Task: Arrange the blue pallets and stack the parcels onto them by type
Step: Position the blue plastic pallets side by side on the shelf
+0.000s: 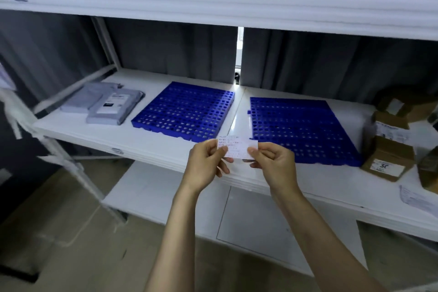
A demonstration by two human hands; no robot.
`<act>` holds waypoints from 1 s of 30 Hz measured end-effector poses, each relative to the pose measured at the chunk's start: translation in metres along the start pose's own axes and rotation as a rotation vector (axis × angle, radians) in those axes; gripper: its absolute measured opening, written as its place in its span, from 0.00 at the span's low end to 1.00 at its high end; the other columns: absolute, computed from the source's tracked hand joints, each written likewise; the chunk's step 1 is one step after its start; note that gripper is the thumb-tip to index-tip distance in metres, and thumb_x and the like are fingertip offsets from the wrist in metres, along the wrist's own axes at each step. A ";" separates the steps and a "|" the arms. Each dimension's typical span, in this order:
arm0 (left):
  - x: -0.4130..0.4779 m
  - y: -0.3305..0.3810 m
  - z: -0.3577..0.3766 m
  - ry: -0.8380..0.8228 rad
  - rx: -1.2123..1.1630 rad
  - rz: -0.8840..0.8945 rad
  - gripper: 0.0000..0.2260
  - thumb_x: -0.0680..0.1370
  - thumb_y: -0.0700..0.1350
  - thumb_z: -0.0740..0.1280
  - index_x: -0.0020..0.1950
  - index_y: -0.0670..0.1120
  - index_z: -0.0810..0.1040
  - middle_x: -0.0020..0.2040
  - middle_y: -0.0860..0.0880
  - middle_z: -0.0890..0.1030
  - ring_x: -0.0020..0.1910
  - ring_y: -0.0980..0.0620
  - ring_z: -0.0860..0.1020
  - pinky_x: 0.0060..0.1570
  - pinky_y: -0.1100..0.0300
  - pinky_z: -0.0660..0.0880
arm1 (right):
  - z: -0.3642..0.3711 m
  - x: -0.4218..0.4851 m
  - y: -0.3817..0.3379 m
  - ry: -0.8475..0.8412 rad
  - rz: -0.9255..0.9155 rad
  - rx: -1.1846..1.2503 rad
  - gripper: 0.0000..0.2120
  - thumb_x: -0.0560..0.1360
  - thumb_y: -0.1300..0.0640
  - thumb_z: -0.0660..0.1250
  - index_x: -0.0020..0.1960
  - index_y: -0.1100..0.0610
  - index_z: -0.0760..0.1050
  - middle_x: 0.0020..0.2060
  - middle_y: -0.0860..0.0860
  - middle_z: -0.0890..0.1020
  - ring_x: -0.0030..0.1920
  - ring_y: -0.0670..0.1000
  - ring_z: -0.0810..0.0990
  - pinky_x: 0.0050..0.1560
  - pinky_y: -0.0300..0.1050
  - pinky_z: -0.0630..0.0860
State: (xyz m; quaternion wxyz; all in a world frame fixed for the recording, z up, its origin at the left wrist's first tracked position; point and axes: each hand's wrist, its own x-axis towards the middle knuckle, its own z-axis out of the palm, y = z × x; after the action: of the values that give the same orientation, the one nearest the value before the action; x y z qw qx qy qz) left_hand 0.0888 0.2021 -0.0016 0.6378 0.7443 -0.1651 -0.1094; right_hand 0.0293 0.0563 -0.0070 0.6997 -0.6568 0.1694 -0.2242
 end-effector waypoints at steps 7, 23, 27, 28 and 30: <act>0.017 -0.018 -0.071 0.127 0.053 0.014 0.08 0.81 0.40 0.62 0.51 0.47 0.80 0.37 0.48 0.83 0.27 0.53 0.77 0.27 0.62 0.73 | 0.078 0.015 0.007 -0.060 0.040 -0.049 0.05 0.75 0.63 0.70 0.41 0.56 0.80 0.38 0.51 0.85 0.34 0.51 0.85 0.34 0.40 0.81; 0.146 -0.087 -0.200 0.117 0.392 0.057 0.11 0.80 0.44 0.64 0.37 0.49 0.73 0.35 0.52 0.78 0.37 0.51 0.77 0.38 0.57 0.72 | 0.236 0.089 0.064 0.231 -0.045 -0.520 0.09 0.74 0.55 0.72 0.37 0.58 0.79 0.31 0.46 0.78 0.32 0.42 0.76 0.32 0.28 0.69; 0.177 -0.102 -0.204 0.074 0.475 0.072 0.12 0.80 0.46 0.63 0.37 0.47 0.73 0.39 0.49 0.79 0.43 0.47 0.77 0.39 0.55 0.72 | 0.250 0.110 0.077 0.286 -0.035 -0.661 0.11 0.75 0.54 0.71 0.38 0.60 0.80 0.39 0.53 0.81 0.43 0.52 0.77 0.46 0.45 0.73; 0.184 -0.105 -0.205 0.077 0.528 0.084 0.11 0.80 0.47 0.63 0.39 0.45 0.75 0.42 0.47 0.81 0.47 0.45 0.76 0.43 0.53 0.73 | 0.252 0.115 0.080 0.294 -0.032 -0.694 0.10 0.75 0.54 0.71 0.38 0.60 0.81 0.42 0.54 0.81 0.46 0.52 0.76 0.48 0.45 0.71; 0.194 -0.111 -0.208 0.077 0.669 0.101 0.11 0.80 0.48 0.63 0.45 0.43 0.78 0.48 0.45 0.81 0.52 0.44 0.73 0.47 0.53 0.70 | 0.257 0.123 0.087 0.304 -0.021 -0.743 0.10 0.74 0.54 0.71 0.39 0.60 0.81 0.45 0.54 0.80 0.50 0.53 0.74 0.50 0.44 0.70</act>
State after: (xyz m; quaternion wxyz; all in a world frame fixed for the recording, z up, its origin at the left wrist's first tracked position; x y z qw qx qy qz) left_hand 0.3567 0.3317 -0.0677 0.3687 0.9067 -0.2043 0.0108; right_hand 0.2772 0.2099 -0.0655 0.3793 -0.8261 0.3340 -0.2494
